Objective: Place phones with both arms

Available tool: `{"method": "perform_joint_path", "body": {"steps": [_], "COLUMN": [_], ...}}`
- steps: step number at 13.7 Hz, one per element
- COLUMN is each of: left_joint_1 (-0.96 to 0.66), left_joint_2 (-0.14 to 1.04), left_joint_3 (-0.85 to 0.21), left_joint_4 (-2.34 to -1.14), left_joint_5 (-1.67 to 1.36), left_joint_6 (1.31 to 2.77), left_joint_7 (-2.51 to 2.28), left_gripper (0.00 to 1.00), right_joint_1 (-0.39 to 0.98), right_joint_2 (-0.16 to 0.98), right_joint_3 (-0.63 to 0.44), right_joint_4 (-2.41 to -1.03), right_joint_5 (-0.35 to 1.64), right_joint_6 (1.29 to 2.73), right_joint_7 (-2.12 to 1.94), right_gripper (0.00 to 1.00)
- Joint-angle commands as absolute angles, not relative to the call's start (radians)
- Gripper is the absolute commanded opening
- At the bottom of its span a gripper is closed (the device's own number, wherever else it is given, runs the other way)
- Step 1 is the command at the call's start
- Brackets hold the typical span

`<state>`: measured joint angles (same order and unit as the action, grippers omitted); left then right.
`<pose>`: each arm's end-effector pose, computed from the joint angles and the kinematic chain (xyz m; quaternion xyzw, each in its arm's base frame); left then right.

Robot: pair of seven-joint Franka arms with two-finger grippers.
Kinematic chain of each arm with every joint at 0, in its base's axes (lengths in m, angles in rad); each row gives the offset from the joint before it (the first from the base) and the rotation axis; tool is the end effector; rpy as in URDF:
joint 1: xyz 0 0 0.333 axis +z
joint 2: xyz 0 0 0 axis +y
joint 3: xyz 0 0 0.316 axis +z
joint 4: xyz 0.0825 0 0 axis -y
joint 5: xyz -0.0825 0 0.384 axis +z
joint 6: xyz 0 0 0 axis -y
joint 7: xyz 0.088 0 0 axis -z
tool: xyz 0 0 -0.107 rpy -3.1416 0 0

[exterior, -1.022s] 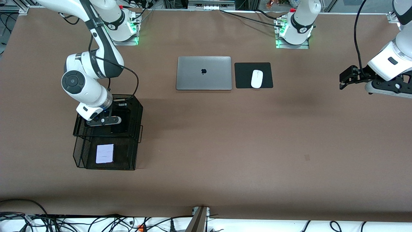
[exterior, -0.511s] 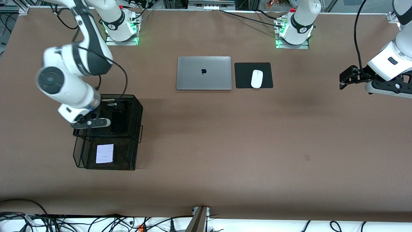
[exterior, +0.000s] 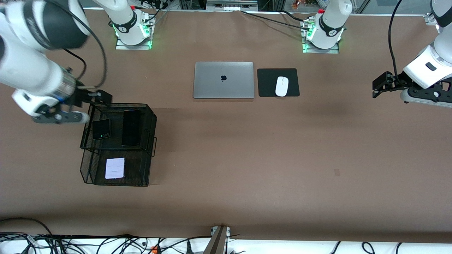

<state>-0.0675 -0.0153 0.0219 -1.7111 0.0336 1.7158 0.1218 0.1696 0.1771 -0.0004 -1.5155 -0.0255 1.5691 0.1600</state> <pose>0.5586 -0.0223 0.5790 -0.9961 0.0858 -0.0094 0.0168 0.5941 0.0987 0.5478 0.9980 0.0054 -0.0588 0.0227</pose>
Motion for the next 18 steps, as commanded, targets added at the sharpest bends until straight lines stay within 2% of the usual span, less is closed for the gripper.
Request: {"method": "perform_joint_path", "body": {"steps": [1, 6, 10, 18], "left_joint_1": [-0.068, -0.069, -0.069, -0.071], "left_joint_2": [-0.008, -0.008, -0.008, 0.009], "left_joint_3": [0.023, 0.023, 0.023, 0.023], "left_joint_4": [-1.69, -1.69, -1.69, -1.675], "left_joint_5": [0.017, 0.017, 0.017, 0.006], "left_joint_6": [1.7, 1.7, 1.7, 1.7], "left_joint_7": [0.127, 0.127, 0.127, 0.123], "left_gripper": [1.0, 1.0, 1.0, 1.0], "right_joint_1": [0.106, 0.063, -0.009, -0.006], "right_joint_2": [0.109, 0.055, 0.052, 0.054], "right_joint_3": [-0.015, -0.092, -0.035, -0.02], "right_joint_4": [-1.525, -1.56, -1.569, -1.563], "right_joint_5": [-0.026, -0.051, -0.052, -0.046], "right_joint_6": [1.514, 1.515, 1.513, 1.506], "right_joint_7": [0.141, -0.006, 0.008, 0.025], "right_gripper": [1.0, 1.0, 1.0, 1.0]}}
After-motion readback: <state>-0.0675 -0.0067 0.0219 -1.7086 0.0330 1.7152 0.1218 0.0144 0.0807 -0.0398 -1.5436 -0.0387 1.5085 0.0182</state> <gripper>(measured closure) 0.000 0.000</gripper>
